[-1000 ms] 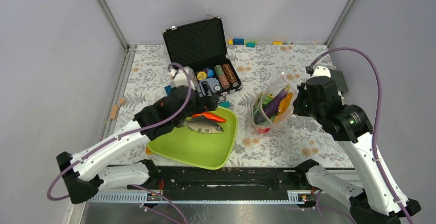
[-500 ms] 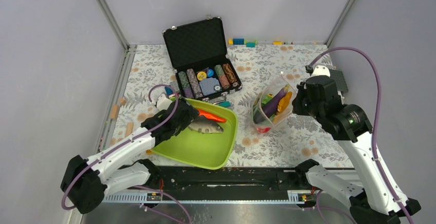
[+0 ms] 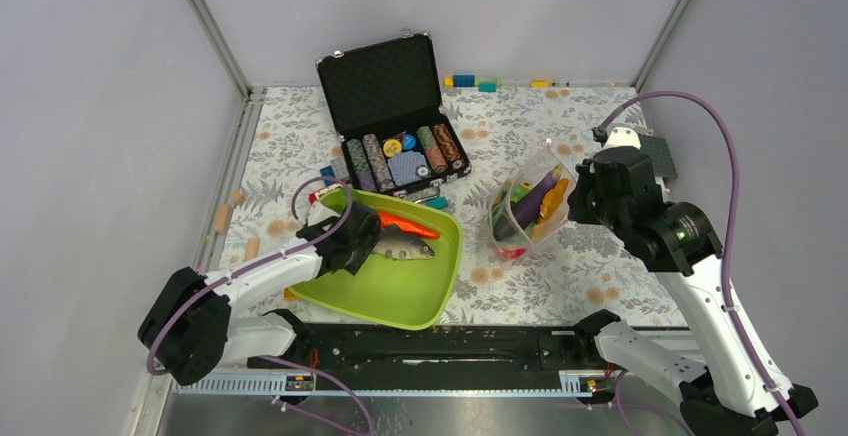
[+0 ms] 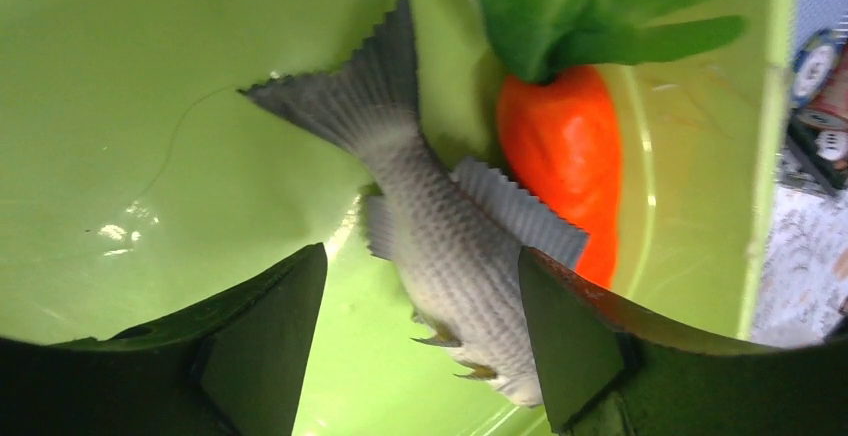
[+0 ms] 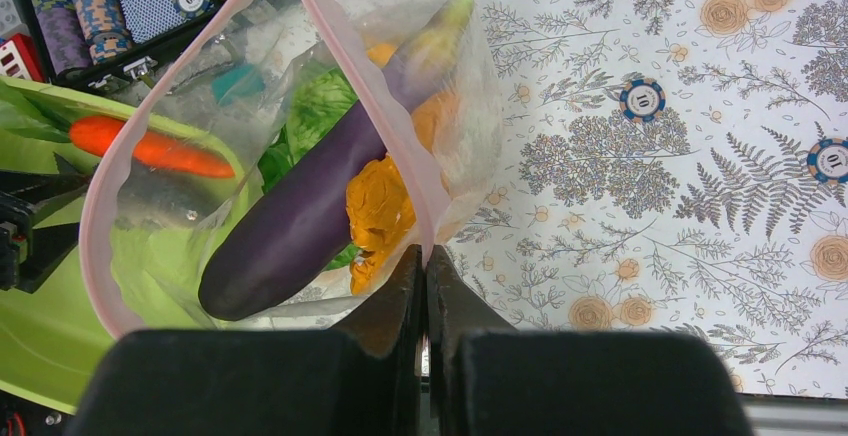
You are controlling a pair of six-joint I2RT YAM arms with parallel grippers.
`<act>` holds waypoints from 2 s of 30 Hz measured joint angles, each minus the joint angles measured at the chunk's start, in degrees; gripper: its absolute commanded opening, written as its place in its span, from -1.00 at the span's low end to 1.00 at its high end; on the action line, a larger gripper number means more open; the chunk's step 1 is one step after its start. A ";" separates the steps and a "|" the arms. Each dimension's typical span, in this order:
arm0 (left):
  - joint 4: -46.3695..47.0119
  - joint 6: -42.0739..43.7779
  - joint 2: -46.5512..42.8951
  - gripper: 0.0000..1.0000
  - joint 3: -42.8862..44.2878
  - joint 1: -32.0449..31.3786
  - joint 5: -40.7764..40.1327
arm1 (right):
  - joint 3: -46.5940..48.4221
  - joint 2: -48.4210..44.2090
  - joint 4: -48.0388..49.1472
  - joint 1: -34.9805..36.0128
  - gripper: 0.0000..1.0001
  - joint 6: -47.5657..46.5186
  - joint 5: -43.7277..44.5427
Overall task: Place the food in the zip-top bag and seal the zipper
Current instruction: Pick up the fake fish from the bin, then place the fake fish in the zipper food storage bag.
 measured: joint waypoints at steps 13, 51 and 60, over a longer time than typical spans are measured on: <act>4.13 -4.61 8.59 0.25 1.86 0.17 -0.31 | 0.00 0.15 0.37 0.00 -1.00 -0.02 -0.07; 30.93 39.95 -22.67 -1.00 3.52 -13.77 -6.88 | 4.81 2.32 -1.40 0.00 -1.00 -3.93 -12.90; 45.53 58.38 -17.70 -1.00 15.93 -20.74 -2.25 | 9.99 4.42 -6.56 0.00 -1.00 -3.98 -14.53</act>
